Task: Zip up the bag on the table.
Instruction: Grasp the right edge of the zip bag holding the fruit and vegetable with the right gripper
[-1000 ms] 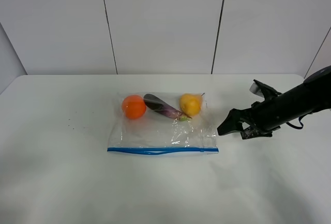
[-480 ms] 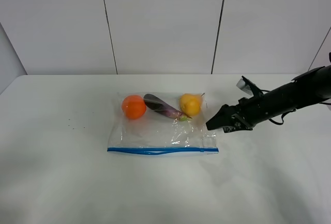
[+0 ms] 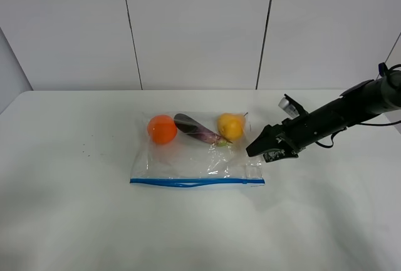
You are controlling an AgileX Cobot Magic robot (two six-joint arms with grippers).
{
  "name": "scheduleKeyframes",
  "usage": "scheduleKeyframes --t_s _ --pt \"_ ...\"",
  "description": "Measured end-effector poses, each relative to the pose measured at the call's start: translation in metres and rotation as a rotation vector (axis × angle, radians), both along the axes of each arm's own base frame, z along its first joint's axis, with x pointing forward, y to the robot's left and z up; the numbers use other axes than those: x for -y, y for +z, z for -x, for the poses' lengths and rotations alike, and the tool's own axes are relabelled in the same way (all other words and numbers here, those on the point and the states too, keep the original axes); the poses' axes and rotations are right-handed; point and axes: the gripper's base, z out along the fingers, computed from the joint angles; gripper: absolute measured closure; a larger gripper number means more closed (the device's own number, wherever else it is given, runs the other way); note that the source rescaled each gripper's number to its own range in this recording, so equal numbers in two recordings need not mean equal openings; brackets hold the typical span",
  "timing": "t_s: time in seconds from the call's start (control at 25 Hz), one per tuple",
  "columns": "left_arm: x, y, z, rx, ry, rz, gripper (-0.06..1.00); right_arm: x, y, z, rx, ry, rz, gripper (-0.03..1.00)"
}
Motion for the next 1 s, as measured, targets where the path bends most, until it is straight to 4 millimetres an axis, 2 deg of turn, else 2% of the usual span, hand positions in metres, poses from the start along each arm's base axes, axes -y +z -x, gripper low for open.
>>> scheduleKeyframes --t_s 0.56,0.84,1.0 --pt "0.0 0.0 0.0 0.0 -0.001 0.001 0.06 -0.001 -0.023 0.001 -0.026 0.03 -0.062 0.05" --pt "0.0 0.0 0.0 0.0 -0.001 0.001 0.06 -0.003 -0.023 0.003 -0.043 0.046 -0.098 0.05" --pt "0.0 0.0 0.0 0.0 -0.001 0.001 0.06 -0.004 -0.03 0.005 -0.069 0.047 -0.119 0.05"
